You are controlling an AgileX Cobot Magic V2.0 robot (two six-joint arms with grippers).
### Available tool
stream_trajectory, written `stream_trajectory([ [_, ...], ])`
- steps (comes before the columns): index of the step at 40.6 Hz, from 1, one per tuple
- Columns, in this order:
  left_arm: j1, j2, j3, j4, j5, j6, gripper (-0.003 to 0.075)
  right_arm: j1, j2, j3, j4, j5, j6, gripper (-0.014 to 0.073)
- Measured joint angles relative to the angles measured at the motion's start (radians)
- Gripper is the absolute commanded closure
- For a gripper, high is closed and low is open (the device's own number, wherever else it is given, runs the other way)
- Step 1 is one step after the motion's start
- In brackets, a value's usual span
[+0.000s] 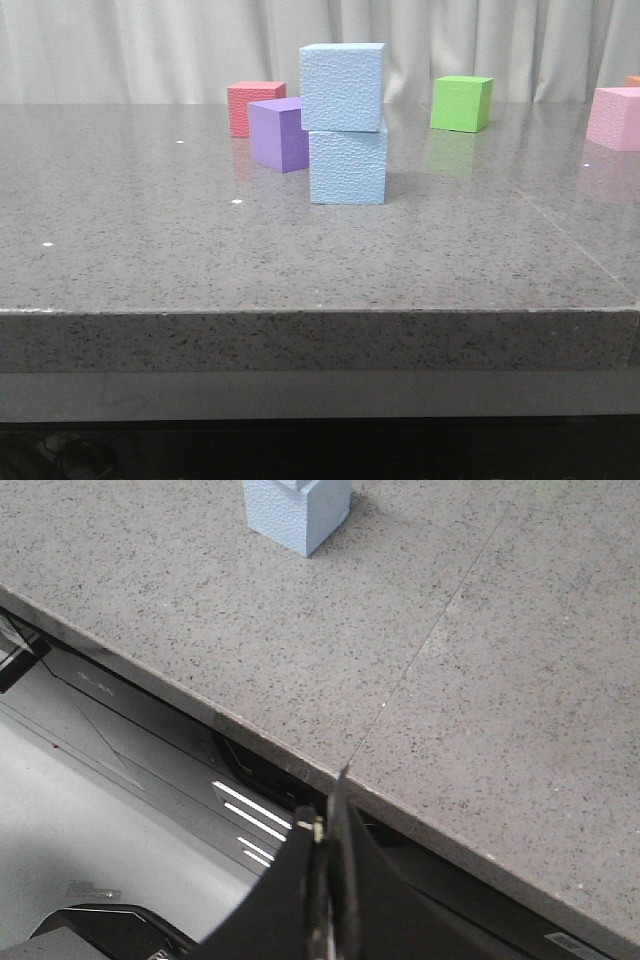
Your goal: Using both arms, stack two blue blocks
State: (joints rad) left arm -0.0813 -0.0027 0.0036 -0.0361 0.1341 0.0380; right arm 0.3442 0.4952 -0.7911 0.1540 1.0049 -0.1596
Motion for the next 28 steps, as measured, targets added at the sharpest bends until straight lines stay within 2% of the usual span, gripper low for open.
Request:
stream_trajectory([
  [6,0.000,-0.002,0.002,0.013,-0.086,-0.004,0.0738,0.000,0.000,0.000,0.000,0.000,0.000,0.0663],
  [28,0.000,-0.002,0.002,0.017,-0.097,-0.006,0.0738,0.000,0.000,0.000,0.000,0.000,0.000,0.0663],
])
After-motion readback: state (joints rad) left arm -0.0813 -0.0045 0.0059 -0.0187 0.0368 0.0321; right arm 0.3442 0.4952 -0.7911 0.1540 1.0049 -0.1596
